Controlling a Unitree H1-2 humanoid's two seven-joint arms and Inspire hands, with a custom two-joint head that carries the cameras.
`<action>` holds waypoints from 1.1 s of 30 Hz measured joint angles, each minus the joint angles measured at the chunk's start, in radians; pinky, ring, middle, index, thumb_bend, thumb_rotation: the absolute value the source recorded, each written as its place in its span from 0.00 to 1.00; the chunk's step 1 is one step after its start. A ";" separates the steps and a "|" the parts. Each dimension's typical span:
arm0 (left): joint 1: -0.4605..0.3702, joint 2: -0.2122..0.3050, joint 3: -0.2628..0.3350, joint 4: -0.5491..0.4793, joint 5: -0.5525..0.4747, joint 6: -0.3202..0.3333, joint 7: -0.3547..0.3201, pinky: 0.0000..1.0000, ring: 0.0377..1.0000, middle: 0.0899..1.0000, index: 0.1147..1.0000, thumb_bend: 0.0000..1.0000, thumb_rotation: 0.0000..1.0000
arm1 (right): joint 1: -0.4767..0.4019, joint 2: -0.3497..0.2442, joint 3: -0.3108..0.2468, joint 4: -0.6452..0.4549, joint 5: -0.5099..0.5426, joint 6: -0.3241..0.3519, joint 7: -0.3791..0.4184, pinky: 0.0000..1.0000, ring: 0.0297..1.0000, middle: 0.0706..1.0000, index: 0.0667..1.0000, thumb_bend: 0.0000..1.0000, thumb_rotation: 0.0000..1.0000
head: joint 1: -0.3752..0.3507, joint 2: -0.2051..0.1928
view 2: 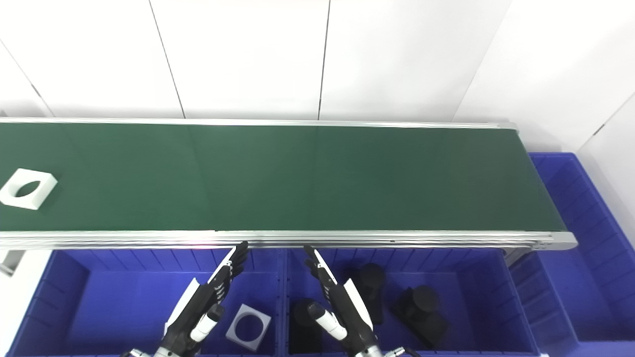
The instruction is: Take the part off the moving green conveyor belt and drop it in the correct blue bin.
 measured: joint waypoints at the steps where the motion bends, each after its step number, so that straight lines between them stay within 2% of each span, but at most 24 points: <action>1: 0.000 0.000 0.000 0.000 0.000 0.000 0.000 1.00 1.00 1.00 1.00 0.85 1.00 | 0.000 0.000 0.000 0.000 0.000 0.000 0.000 0.96 0.97 1.00 0.99 0.93 0.98 | 0.000 0.000; 6: 0.000 0.000 -0.002 0.000 0.003 0.000 0.001 1.00 1.00 1.00 0.99 0.86 1.00 | 0.000 -0.001 0.000 0.005 0.004 0.000 0.002 0.97 0.97 1.00 0.99 0.93 0.97 | 0.034 -0.009; 7: 0.000 0.000 -0.004 0.002 0.004 0.000 0.002 1.00 1.00 1.00 0.99 0.85 1.00 | 0.000 -0.002 0.000 0.006 0.009 0.000 0.003 0.98 0.97 1.00 0.99 0.93 0.96 | 0.070 -0.017; 8: -0.001 -0.001 -0.007 0.004 0.005 0.000 0.005 0.99 1.00 1.00 0.99 0.84 1.00 | 0.000 -0.003 -0.001 0.007 0.015 0.000 0.004 0.98 0.98 1.00 1.00 0.93 0.96 | 0.071 -0.017; 10: -0.004 -0.003 -0.018 0.017 0.022 0.000 0.020 0.98 0.99 0.99 0.98 0.84 0.99 | 0.000 -0.011 -0.002 0.010 0.024 0.000 0.007 0.98 0.98 1.00 1.00 0.93 0.97 | 0.129 -0.037; 13: -0.005 -0.018 -0.027 0.035 0.028 0.000 0.034 0.97 0.98 0.98 0.96 0.88 0.97 | 0.000 -0.024 -0.003 0.016 0.030 0.000 0.007 0.97 0.97 1.00 1.00 0.92 0.99 | 0.164 -0.072; 15: -0.007 -0.033 -0.029 0.045 0.033 0.000 0.041 0.97 0.99 0.98 0.96 0.88 0.97 | -0.001 -0.034 -0.002 0.021 0.028 0.000 0.004 0.96 0.96 1.00 1.00 0.92 1.00 | 0.164 -0.072; 16: -0.009 -0.036 -0.032 0.051 0.035 0.000 0.044 0.98 0.99 0.98 0.96 0.88 0.98 | -0.003 -0.038 -0.002 0.024 0.024 0.000 0.001 0.96 0.96 1.00 1.00 0.92 1.00 | 0.169 -0.087; 21: -0.015 -0.039 -0.047 0.062 0.049 0.000 0.070 0.99 1.00 0.99 0.97 0.90 0.98 | -0.004 -0.052 -0.001 0.039 0.022 0.000 0.000 0.97 0.97 1.00 1.00 0.88 0.97 | 0.198 -0.112; 28: -0.031 -0.039 -0.078 0.092 0.069 0.000 0.100 0.99 1.00 0.99 0.97 0.95 0.98 | -0.005 -0.053 -0.005 0.050 0.048 0.000 0.005 0.97 0.97 0.99 1.00 0.88 0.94 | 0.230 -0.126; 33: -0.037 -0.045 -0.084 0.114 0.071 0.000 0.107 0.97 0.99 0.98 0.96 0.95 0.96 | -0.010 -0.058 -0.011 0.054 0.056 0.000 0.008 0.97 0.97 0.99 1.00 0.88 0.94 | 0.247 -0.136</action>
